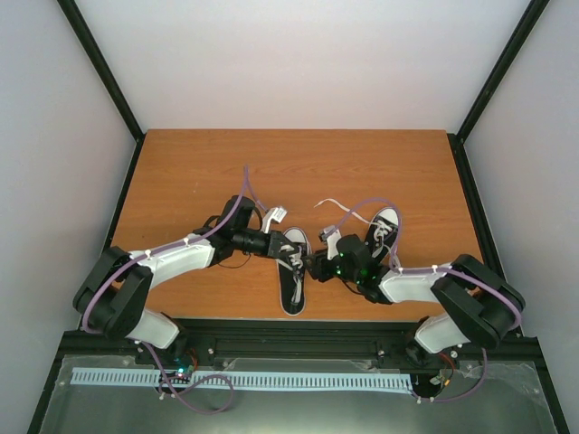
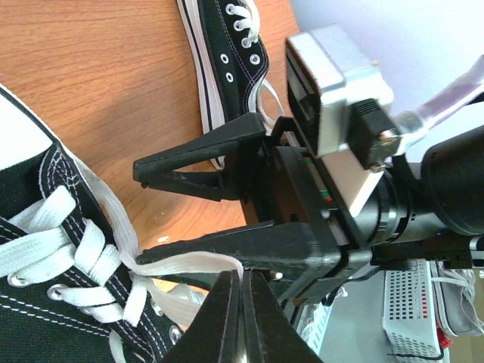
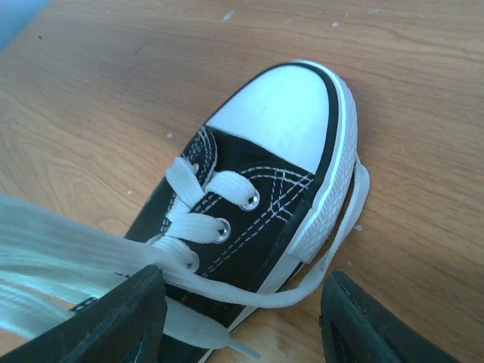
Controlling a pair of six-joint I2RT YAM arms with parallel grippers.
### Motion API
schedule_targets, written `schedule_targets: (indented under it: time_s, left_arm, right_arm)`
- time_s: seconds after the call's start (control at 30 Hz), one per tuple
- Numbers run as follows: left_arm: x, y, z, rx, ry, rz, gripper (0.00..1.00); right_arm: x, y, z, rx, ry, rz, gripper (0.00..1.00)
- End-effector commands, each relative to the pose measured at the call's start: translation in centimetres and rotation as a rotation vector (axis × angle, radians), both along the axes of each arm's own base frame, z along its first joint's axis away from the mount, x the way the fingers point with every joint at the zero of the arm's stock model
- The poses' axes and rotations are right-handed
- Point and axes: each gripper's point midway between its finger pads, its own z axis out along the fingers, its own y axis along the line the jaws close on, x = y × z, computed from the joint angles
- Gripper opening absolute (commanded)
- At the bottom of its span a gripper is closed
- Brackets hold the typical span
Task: Tie the shoes
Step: Cross the shoelace with the shoelace.
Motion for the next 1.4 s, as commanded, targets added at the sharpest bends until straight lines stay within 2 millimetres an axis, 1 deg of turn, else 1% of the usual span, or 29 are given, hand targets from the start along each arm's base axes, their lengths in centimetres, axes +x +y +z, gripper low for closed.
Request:
schedule_targets:
  time_s: [0.0, 0.13, 0.2, 0.27, 0.37, 0.43, 0.53, 0.63, 0.77, 0.83, 0.9, 1.03, 1.1, 1.17, 1.23, 1.3, 1.37]
  left_arm:
    - [0.2, -0.2, 1.9, -0.033, -0.052, -0.021, 0.01]
    - [0.2, -0.1, 1.9, -0.028, -0.054, -0.025, 0.01]
    - [0.2, -0.1, 1.9, -0.026, -0.056, -0.024, 0.01]
    - [0.2, -0.1, 1.9, -0.026, -0.056, -0.024, 0.01]
    - [0.2, -0.1, 1.9, -0.023, -0.059, -0.021, 0.01]
    - [0.2, 0.0, 1.8, -0.021, -0.058, -0.020, 0.01]
    - [0.2, 0.0, 1.8, -0.021, -0.059, -0.020, 0.01]
    - [0.1, 0.0, 1.8, -0.022, -0.060, -0.021, 0.01]
    - [0.0, 0.0, 2.0, -0.027, -0.065, -0.027, 0.01]
    - [-0.1, 0.0, 2.0, -0.033, -0.069, -0.032, 0.01]
    - [-0.1, 0.0, 2.0, -0.035, -0.071, -0.033, 0.01]
    - [-0.1, 0.0, 2.1, -0.040, -0.078, -0.028, 0.01]
    - [0.0, 0.1, 2.1, -0.041, -0.083, -0.022, 0.01]
    - [0.0, 0.1, 2.1, -0.041, -0.089, -0.017, 0.01]
    - [0.0, 0.2, 2.1, -0.041, -0.093, -0.014, 0.01]
    - [-0.1, 0.2, 2.0, -0.041, -0.090, -0.016, 0.01]
    - [-0.1, 0.2, 1.9, -0.041, -0.089, -0.017, 0.01]
  right_arm:
    - [0.6, 1.4, 0.3, -0.004, -0.057, 0.046, 0.57]
    - [0.4, 2.2, 0.0, 0.003, -0.054, 0.077, 0.58]
    - [0.6, 2.3, -0.4, -0.005, -0.049, 0.075, 0.55]
    - [0.7, 2.4, -0.4, -0.004, -0.049, 0.072, 0.44]
    - [1.0, 1.9, -0.1, -0.011, -0.057, 0.038, 0.20]
    - [1.2, 1.3, 0.3, -0.020, -0.066, 0.005, 0.13]
    - [1.3, 0.2, 0.8, -0.039, -0.076, -0.035, 0.10]
    - [1.2, -0.7, 1.4, -0.053, -0.087, -0.067, 0.03]
    - [1.6, -0.6, 2.8, -0.047, -0.120, -0.070, 0.03]
    - [2.5, 0.0, 3.8, -0.044, -0.141, -0.071, 0.03]
    - [3.7, 1.0, 5.0, -0.037, -0.161, -0.063, 0.03]
    - [6.3, 3.8, 7.0, 0.013, -0.165, -0.028, 0.03]
    - [7.1, 5.3, 7.6, 0.052, -0.151, 0.013, 0.03]
    - [7.2, 6.9, 7.9, 0.094, -0.121, 0.063, 0.03]
    - [6.4, 8.5, 8.1, 0.156, -0.078, 0.137, 0.03]
    - [5.6, 9.3, 7.6, 0.200, -0.025, 0.182, 0.03]
    - [4.8, 9.4, 6.8, 0.215, 0.019, 0.204, 0.03]
